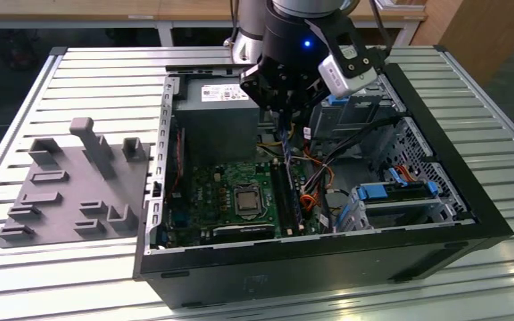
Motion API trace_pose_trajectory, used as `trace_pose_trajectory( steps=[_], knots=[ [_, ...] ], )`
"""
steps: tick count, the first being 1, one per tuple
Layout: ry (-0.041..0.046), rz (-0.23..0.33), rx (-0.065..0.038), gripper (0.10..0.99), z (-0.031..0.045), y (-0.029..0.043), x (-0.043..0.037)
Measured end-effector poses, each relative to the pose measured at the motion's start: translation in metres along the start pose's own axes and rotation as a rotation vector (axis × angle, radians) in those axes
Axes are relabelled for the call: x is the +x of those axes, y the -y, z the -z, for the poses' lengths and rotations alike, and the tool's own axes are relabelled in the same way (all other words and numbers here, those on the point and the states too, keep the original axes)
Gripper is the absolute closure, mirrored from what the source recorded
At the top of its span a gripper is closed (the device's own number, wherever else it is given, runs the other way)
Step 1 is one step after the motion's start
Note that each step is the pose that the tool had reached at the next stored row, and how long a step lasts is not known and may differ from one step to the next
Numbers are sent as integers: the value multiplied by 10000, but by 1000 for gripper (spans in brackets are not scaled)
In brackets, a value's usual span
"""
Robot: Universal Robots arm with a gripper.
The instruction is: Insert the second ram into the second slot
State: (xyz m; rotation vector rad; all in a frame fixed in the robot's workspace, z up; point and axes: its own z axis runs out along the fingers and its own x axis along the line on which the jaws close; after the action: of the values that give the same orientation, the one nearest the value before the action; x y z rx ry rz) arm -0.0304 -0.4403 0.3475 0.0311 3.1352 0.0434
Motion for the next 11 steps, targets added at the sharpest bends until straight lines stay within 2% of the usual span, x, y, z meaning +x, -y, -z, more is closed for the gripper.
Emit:
trace_pose_trajectory(
  steps=[11],
  knots=[
    [0, -1, 0, 953, -32, 2, 0]
  ],
)
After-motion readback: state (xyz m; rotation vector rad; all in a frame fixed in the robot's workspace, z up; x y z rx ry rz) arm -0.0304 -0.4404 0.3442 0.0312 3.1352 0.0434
